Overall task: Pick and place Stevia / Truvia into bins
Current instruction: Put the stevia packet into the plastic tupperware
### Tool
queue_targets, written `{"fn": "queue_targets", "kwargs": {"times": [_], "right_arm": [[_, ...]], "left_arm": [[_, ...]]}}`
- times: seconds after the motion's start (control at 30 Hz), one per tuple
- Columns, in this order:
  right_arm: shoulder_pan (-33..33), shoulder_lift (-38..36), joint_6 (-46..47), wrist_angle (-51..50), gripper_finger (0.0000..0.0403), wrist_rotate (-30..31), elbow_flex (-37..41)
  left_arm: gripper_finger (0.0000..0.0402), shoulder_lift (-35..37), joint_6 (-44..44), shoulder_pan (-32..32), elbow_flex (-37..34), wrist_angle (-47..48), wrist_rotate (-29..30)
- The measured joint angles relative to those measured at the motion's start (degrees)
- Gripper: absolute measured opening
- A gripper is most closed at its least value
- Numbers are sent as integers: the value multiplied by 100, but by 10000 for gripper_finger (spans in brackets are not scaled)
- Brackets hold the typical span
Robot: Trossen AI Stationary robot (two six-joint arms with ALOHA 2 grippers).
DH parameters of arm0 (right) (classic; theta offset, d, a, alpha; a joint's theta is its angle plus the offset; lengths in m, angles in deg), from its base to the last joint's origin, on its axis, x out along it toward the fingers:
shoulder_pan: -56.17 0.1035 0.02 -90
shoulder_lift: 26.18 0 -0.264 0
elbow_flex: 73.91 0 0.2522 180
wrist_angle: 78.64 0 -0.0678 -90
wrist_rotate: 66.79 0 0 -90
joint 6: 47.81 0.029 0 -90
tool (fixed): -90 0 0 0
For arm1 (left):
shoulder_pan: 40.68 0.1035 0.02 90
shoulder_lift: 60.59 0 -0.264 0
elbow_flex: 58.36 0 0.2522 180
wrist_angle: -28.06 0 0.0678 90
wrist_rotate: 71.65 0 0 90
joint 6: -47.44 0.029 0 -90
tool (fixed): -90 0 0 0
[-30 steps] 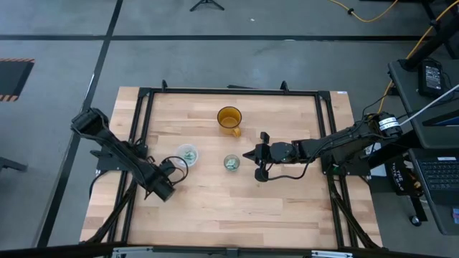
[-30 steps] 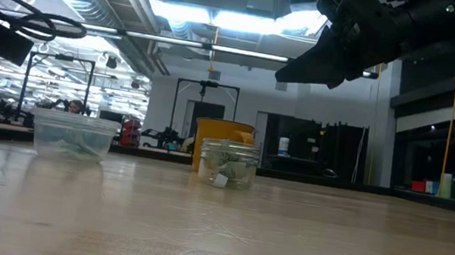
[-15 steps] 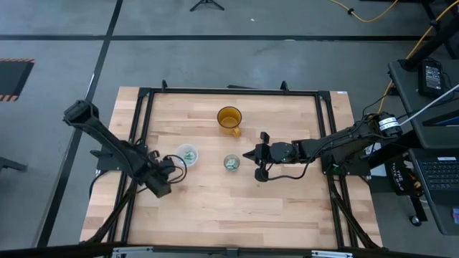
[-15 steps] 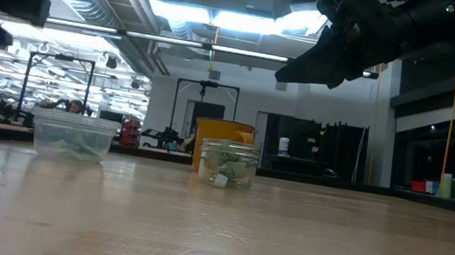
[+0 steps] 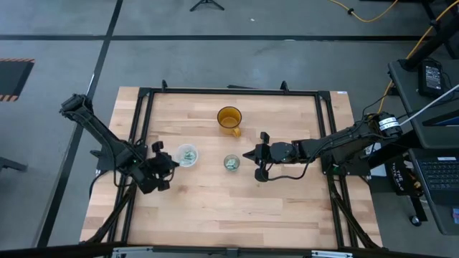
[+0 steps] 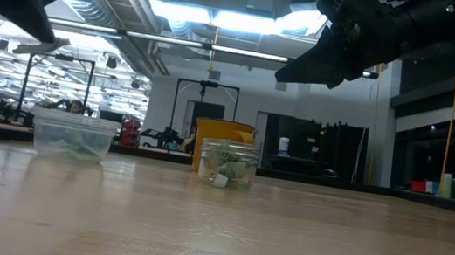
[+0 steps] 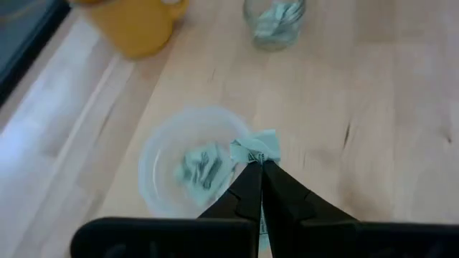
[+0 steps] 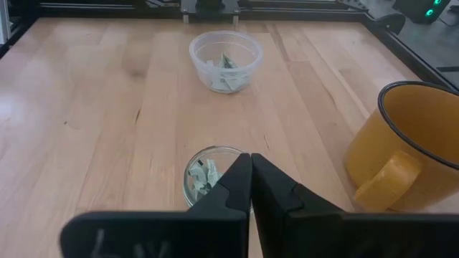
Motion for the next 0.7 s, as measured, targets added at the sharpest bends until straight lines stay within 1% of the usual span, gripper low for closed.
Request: {"fn": "queue_targets", "kwargs": {"times": [0.1, 0.27, 0.33, 0.53, 0.7], "right_arm": [[-2, 0, -1, 0, 13, 1, 0], [-1, 2, 41, 27, 13, 2, 0], [-1, 2, 43, 75, 13, -1, 0], [-1, 2, 45, 106, 13, 0, 0], [-1, 2, 45, 137, 13, -1, 0]], "left_arm": [[2, 11, 435, 37, 0, -265, 41], [2, 2, 1047, 151, 0, -602, 439], [2, 2, 1248, 236, 0, -702, 507], [2, -11, 1354, 621, 0, -857, 510], [3, -230, 1529, 952, 0, -876, 504]]}}
